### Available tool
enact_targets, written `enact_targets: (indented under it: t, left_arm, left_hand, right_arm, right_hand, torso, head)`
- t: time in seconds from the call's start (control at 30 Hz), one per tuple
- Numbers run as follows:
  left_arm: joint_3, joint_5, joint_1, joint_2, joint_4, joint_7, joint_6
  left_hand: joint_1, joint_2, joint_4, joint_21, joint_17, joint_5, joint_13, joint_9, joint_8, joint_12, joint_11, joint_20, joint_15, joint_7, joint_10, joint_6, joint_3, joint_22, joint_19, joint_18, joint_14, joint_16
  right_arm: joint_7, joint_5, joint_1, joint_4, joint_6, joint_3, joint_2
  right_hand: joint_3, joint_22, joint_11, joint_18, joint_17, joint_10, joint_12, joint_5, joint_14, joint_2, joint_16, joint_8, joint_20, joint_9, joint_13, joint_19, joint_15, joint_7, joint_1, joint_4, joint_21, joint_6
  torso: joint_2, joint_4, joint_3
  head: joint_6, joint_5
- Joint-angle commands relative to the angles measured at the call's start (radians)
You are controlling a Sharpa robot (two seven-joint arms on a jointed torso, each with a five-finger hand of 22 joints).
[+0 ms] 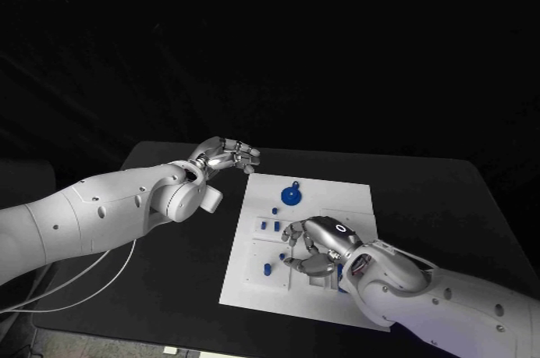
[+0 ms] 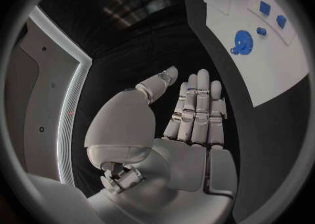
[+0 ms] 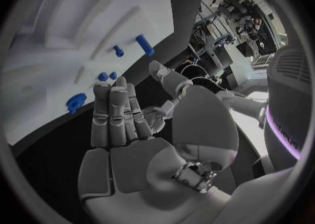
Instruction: Assemble the parts on the task board
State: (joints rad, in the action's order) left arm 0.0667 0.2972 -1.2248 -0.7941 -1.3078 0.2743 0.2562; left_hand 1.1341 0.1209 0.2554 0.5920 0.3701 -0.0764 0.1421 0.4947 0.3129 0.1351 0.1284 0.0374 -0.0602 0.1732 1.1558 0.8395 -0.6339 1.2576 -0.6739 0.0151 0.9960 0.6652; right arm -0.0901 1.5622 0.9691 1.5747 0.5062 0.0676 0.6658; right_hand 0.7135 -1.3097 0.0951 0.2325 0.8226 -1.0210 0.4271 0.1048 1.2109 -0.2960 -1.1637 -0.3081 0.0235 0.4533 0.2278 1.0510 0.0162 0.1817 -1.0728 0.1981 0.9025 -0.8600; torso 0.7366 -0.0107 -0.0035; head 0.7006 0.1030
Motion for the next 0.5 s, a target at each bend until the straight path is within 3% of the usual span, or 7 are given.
enact_targets:
  t: [0.03, 0.13, 0.2, 0.3, 0.37, 0.4, 0.5]
  left_arm:
    - [0.000, -0.004, -0.001, 0.002, 0.006, 0.009, -0.021]
    - [0.000, -0.004, 0.000, 0.003, 0.015, 0.008, -0.021]
    - [0.000, -0.004, 0.001, 0.005, 0.021, 0.009, -0.021]
    - [0.000, -0.004, 0.004, 0.007, 0.025, 0.009, -0.021]
    - [0.000, -0.004, 0.006, 0.009, 0.026, 0.010, -0.021]
    - [0.000, -0.004, 0.008, 0.009, 0.027, 0.009, -0.022]
    - [0.001, -0.005, 0.011, 0.012, 0.030, 0.009, -0.022]
  left_hand:
    - [-0.010, 0.002, 0.001, -0.006, 0.001, 0.007, -0.001, -0.001, 0.001, -0.006, 0.002, -0.003, -0.006, -0.001, -0.008, -0.004, 0.005, 0.002, 0.001, -0.007, -0.002, -0.007]
    - [-0.009, 0.001, 0.001, -0.006, 0.002, 0.006, -0.001, -0.001, 0.002, -0.006, 0.002, -0.003, -0.006, -0.001, -0.007, -0.003, 0.005, 0.002, 0.001, -0.007, -0.001, -0.008]
    - [-0.010, 0.000, 0.000, -0.006, 0.005, 0.007, -0.001, -0.001, 0.002, -0.005, 0.002, -0.003, -0.005, -0.001, -0.006, -0.002, 0.005, 0.003, 0.001, -0.007, 0.002, -0.007]
    - [-0.010, -0.001, -0.001, -0.007, 0.006, 0.007, 0.000, -0.001, 0.003, -0.005, 0.001, -0.003, -0.005, -0.001, -0.005, -0.002, 0.005, 0.004, 0.001, -0.007, 0.003, -0.008]
    - [-0.011, -0.001, -0.001, -0.007, 0.007, 0.007, 0.000, -0.001, 0.003, -0.005, 0.001, -0.003, -0.005, -0.001, -0.005, -0.002, 0.005, 0.004, 0.001, -0.007, 0.003, -0.008]
    - [-0.011, -0.001, -0.001, -0.007, 0.007, 0.007, 0.000, -0.001, 0.003, -0.005, 0.001, -0.003, -0.005, -0.001, -0.005, -0.002, 0.006, 0.004, 0.001, -0.007, 0.003, -0.008]
    - [-0.011, -0.001, -0.001, -0.007, 0.007, 0.007, 0.000, -0.001, 0.003, -0.005, 0.001, -0.003, -0.005, -0.001, -0.005, -0.002, 0.006, 0.004, 0.001, -0.007, 0.003, -0.008]
  right_arm:
    - [0.111, -0.220, 0.022, 0.019, -0.036, -0.024, 0.045]
    - [0.104, -0.334, 0.057, 0.020, -0.112, -0.026, 0.083]
    - [0.098, -0.431, 0.077, 0.017, -0.162, -0.026, 0.113]
    - [0.044, -0.578, 0.099, 0.013, -0.256, -0.027, 0.157]
    - [0.004, -0.632, 0.113, 0.009, -0.303, -0.027, 0.179]
    - [-0.022, -0.645, 0.120, 0.005, -0.355, -0.027, 0.194]
    - [-0.084, -0.648, 0.125, 0.009, -0.401, -0.026, 0.226]
  right_hand:
    - [-0.013, -0.014, -0.024, 0.029, -0.005, -0.034, 0.067, 0.015, 0.004, 0.009, 0.000, -0.018, -0.006, 0.017, 0.037, 0.011, 0.025, -0.013, 0.002, -0.016, 0.006, -0.023]
    - [-0.041, -0.013, -0.046, 0.029, -0.002, -0.073, 0.197, -0.007, 0.026, 0.029, -0.012, -0.023, -0.012, 0.034, 0.124, 0.036, 0.046, -0.025, 0.023, -0.051, 0.012, -0.022]
    - [-0.068, -0.009, -0.062, 0.029, 0.002, -0.070, 0.307, -0.042, 0.049, 0.046, -0.016, -0.021, -0.030, 0.043, 0.215, 0.065, 0.060, -0.037, 0.034, -0.062, 0.018, -0.015]
    - [-0.090, -0.010, -0.074, 0.029, 0.011, -0.054, 0.462, -0.031, 0.072, 0.071, -0.020, -0.023, -0.048, 0.058, 0.354, 0.087, 0.077, -0.046, 0.037, -0.057, 0.023, -0.020]
    - [-0.098, -0.011, -0.075, 0.029, 0.015, -0.050, 0.511, -0.041, 0.074, 0.081, -0.021, -0.021, -0.050, 0.062, 0.399, 0.090, 0.077, -0.050, 0.045, -0.058, 0.024, -0.019]
    - [-0.121, -0.016, -0.085, 0.029, 0.029, -0.055, 0.628, -0.031, 0.082, 0.100, -0.033, -0.021, -0.056, 0.071, 0.498, 0.098, 0.078, -0.060, 0.056, -0.042, 0.033, -0.021]
    - [-0.133, -0.019, -0.083, 0.029, 0.042, -0.032, 0.704, -0.024, 0.083, 0.114, -0.041, -0.018, -0.060, 0.078, 0.575, 0.100, 0.083, -0.056, 0.077, -0.040, 0.039, -0.022]
  torso:
    - [-0.002, 0.0011, 0.0017]
    - [-0.003, 0.0016, 0.0015]
    - [-0.005, 0.0038, 0.0021]
    - [-0.009, 0.0053, 0.0030]
    - [-0.011, 0.0061, 0.0037]
    - [-0.012, 0.0068, 0.0043]
    - [-0.016, 0.0085, 0.0062]
  head:
    - [-0.004, -0.006]
    - [-0.009, -0.014]
    - [-0.011, -0.018]
    - [-0.012, -0.025]
    - [-0.013, -0.029]
    - [-0.014, -0.030]
    - [-0.013, -0.032]
